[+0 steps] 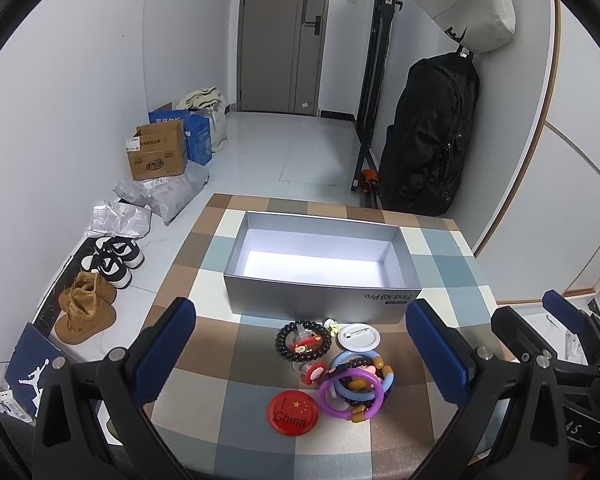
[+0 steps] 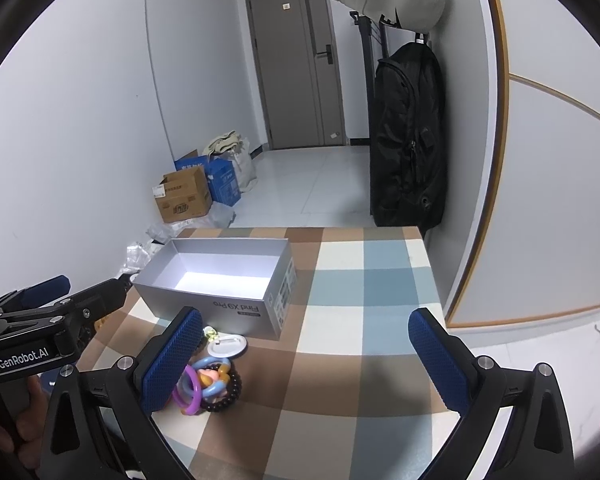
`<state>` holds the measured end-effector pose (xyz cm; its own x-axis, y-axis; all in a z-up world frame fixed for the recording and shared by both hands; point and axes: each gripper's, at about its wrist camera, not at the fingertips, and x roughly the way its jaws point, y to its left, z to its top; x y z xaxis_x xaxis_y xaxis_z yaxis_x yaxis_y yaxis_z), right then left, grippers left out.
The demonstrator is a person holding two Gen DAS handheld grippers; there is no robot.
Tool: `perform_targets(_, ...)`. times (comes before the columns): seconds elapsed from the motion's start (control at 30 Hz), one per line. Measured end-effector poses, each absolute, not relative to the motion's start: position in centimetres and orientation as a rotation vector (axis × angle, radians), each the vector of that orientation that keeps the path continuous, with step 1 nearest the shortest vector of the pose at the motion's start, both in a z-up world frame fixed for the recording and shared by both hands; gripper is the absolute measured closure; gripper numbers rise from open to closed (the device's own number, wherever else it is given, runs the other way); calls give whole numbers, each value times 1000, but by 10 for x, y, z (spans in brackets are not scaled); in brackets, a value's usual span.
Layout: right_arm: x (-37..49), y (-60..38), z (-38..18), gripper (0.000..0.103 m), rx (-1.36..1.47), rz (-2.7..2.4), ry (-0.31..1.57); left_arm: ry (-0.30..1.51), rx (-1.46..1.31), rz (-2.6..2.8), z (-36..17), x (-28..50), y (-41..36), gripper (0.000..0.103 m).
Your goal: Organize jewelry
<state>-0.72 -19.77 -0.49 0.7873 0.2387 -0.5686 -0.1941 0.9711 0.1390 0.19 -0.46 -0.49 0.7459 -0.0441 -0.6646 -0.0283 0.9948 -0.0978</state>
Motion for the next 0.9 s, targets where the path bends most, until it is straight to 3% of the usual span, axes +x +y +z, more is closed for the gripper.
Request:
perform_targets(0.3,1,-198,-13,0,69,204,662,803,-111,-60,-18,6,1,1)
perform_targets(0.47,14,-203,-18,0,74,170,722,947,-152,-132,-42,9,12,1)
perform_targets(0.73,33,-198,-37,0,114,196,860,1137,-156,-222,-75,7,11,7)
perform_targets(0.8,36,-194,-38,0,106,207,866,1165,-146,-231,-79,7,10,14)
perform_targets(0.9,39,-189,-37,0,98,212,864,1194,-108,-229,-85,9,5,16)
